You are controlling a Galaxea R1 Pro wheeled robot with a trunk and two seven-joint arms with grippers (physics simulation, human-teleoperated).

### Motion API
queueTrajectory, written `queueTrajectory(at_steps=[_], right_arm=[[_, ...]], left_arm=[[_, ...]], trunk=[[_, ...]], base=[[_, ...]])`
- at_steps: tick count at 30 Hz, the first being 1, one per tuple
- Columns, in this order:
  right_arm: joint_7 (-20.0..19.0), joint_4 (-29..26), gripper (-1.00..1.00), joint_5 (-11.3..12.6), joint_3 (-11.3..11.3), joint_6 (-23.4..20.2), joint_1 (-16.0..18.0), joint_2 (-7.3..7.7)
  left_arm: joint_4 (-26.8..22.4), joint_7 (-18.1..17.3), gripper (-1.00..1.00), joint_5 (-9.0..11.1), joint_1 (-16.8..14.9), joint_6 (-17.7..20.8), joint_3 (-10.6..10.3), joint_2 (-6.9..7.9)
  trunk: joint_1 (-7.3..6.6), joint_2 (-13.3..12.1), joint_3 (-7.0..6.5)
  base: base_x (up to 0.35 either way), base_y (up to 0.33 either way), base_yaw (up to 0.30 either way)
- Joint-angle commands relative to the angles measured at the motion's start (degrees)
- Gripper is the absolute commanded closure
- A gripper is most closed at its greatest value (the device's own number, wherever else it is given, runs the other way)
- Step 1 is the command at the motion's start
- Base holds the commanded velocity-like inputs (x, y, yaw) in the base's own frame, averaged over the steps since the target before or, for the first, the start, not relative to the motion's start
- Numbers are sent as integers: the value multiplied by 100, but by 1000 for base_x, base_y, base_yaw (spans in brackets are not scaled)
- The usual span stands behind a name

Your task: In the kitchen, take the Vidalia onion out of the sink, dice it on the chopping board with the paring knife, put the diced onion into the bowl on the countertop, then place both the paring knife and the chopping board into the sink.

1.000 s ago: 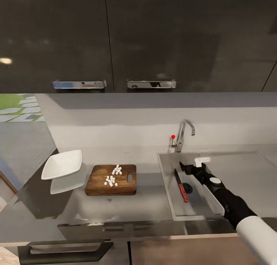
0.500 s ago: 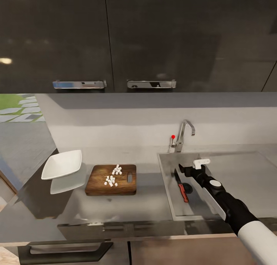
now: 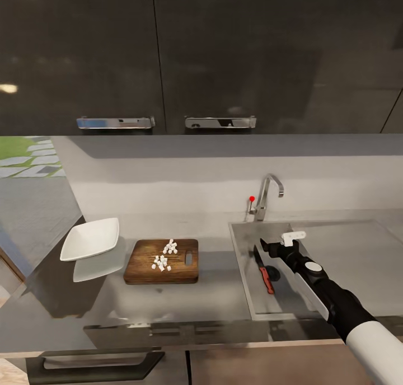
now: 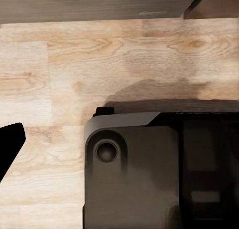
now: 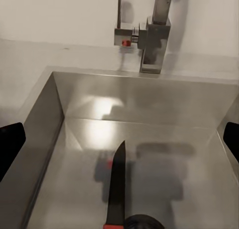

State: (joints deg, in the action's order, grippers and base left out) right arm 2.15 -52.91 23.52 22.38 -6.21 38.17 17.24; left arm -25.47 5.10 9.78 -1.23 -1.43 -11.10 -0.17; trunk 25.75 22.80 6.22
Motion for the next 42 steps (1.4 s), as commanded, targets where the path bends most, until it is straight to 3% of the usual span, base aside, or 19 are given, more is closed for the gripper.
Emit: queueTrajectory(at_steps=[1,10,42], right_arm=[[23,-11,-100,49,21,-20,6,7],[23,-25,-100,56,17,-133,6,6],[23,-18,-100,58,21,-152,6,-45]], left_arm=[[-1,44,-100,59,-3,-18,-49,4],[-8,43,-100,59,-1,-24,-48,7],[-10,46,-100,59,-1,-24,-41,8]], trunk=[[3,12,13],[3,12,13],[3,12,13]], base=[[0,0,0],[0,49,0],[0,298,0]])
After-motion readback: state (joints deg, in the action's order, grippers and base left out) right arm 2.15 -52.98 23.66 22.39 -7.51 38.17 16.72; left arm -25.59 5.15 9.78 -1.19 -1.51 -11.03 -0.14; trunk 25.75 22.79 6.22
